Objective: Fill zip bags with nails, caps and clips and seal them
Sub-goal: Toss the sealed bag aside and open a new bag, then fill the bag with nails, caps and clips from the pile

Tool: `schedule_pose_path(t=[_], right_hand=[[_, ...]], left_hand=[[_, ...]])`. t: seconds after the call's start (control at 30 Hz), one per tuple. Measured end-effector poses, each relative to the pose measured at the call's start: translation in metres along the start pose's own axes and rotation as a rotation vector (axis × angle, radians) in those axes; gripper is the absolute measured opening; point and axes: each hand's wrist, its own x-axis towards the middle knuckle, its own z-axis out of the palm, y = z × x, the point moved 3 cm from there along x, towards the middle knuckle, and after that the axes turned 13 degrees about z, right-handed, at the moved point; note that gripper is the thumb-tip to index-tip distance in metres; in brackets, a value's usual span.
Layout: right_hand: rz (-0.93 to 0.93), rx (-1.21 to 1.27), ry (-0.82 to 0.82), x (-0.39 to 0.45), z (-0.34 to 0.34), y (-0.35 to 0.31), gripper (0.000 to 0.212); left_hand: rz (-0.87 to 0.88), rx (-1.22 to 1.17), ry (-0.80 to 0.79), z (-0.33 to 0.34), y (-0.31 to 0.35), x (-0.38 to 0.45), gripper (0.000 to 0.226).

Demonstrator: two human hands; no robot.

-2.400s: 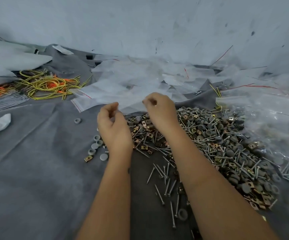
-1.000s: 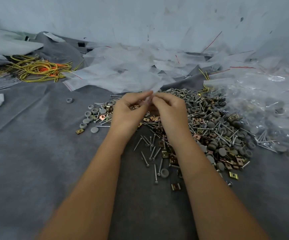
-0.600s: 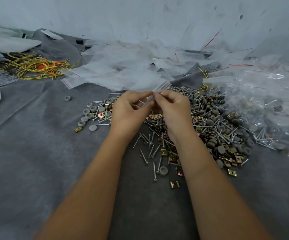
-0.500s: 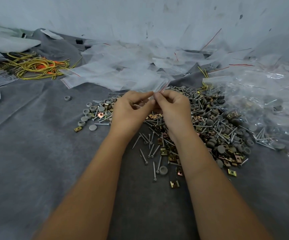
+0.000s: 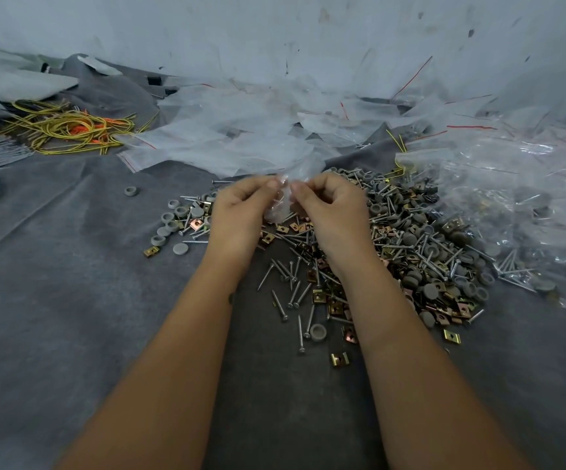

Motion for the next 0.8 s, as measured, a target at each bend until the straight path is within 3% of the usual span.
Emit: schedule_pose_path(t=[0.1,0.17,0.23,0.37,0.47,0.57,0.67,0.8], right_hand=[[-0.023,-0.095,0.138,-0.001,0.001,0.000,0.013],[-0.030,-0.092,0.169,-0.004,0.005,-0.003,0.020],[-0.027,-0.030,0.110,-0.007,0.009,-0.006,0.026],[-0.092,-0.032,0.068,-0.010,0.007,-0.010,0.013],[-0.132,-0.052,0.098,-0.008,0.005,-0.009,0.019],[-0.218,-0.142,0.139,-0.007,0.003,-0.013,0.010],[-0.214,-0.030,0.022,-0.007,0.004,-0.018,0.015],[-0.139,0.175,-0.022,-0.002,-0.008,-0.022,0.025]], left_hand=[[0.116,0.188,0.283,-0.009,-0.002,0.001,0.016],[0.266,0.362,0.238,-0.004,0.001,-0.002,0.009],[0.352,0.461,0.080,0.005,0.000,-0.003,0.006],[0.344,0.551,-0.184,0.013,-0.008,-0.005,0.018],[0.356,0.528,-0.116,0.007,-0.006,-0.003,0.008],[0.424,0.480,0.048,-0.001,0.003,-0.003,0.007],[0.432,0.503,0.156,-0.007,0.010,-0.002,0.006],[0.224,0.406,0.023,-0.013,0.006,0.007,0.020]])
